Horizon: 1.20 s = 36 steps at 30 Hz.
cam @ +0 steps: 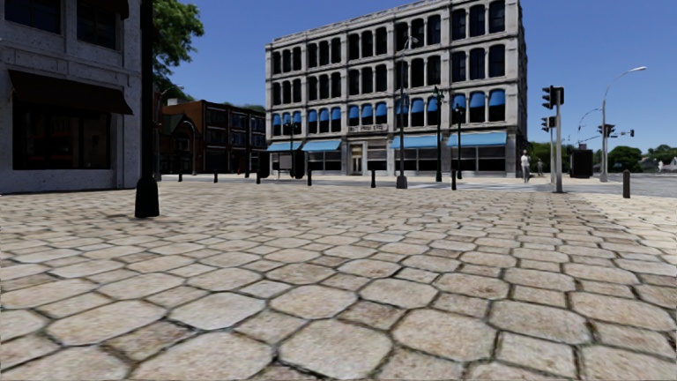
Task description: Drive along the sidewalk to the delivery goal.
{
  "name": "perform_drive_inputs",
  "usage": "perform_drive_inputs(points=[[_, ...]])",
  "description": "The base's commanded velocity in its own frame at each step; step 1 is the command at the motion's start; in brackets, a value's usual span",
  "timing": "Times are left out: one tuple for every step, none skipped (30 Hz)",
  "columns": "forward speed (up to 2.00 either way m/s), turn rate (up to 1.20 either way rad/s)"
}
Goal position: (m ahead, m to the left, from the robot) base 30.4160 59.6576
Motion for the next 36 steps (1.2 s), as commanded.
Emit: perform_drive_inputs(points=[[2.00,0.26],[2.00,0.26],[2.00,0.26],[2.00,0.26],[2.00,0.26],[2.00,0.26],[2.00,0.26],[2.00,0.26],[2.00,0.26],[2.00,0.26],[2.00,0.26],[2.00,0.26],[2.00,0.26],[2.00,0.26],[2.00,0.26],[2.00,0.26],[2.00,0.26],[2.00,0.26],[2.00,0.26],[2.00,0.26],[2.00,0.26],[2.00,0.26],[2.00,0.26],[2.00,0.26],[2.00,0.26],[2.00,0.26],[2.00,0.26],[2.00,0.26],[2.00,0.26],[2.00,0.26],[2.00,0.26],[2.00,0.26],[2.00,0.26],[2.00,0.26],[2.00,0.26],[2.00,0.26]])
